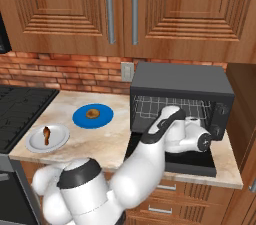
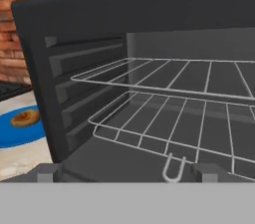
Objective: Open the toaster oven door. Place the bread on the top rack in the toaster oven and place the chicken drumstick on the bottom rack.
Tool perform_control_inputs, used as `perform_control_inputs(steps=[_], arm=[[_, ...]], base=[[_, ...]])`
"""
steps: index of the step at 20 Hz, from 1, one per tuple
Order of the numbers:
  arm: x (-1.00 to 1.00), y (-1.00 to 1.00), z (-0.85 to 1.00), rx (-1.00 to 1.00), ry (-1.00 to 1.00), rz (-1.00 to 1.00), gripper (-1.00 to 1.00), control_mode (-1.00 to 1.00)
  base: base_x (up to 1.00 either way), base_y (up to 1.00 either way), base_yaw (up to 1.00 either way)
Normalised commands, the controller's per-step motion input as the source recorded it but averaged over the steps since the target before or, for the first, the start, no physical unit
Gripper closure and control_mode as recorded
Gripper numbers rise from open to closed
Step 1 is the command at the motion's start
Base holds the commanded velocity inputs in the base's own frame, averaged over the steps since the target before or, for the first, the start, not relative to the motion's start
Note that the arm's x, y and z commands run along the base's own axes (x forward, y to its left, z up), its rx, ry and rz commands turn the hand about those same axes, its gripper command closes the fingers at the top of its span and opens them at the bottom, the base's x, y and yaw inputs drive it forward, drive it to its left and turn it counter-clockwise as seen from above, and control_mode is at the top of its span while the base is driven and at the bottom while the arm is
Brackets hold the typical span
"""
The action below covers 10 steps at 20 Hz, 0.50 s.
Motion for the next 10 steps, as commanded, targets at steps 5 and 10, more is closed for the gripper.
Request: perform_control_inputs(steps=[5,10], arm=[[0.4,0.0,-0.11,0.11,-0.01,0.0,-1.0,-1.0],[0.29,-0.11,-0.11,0.07,-0.01,0.01,-1.0,-1.0]], base=[[0.0,0.0,0.0],[0.0,0.0,0.0]])
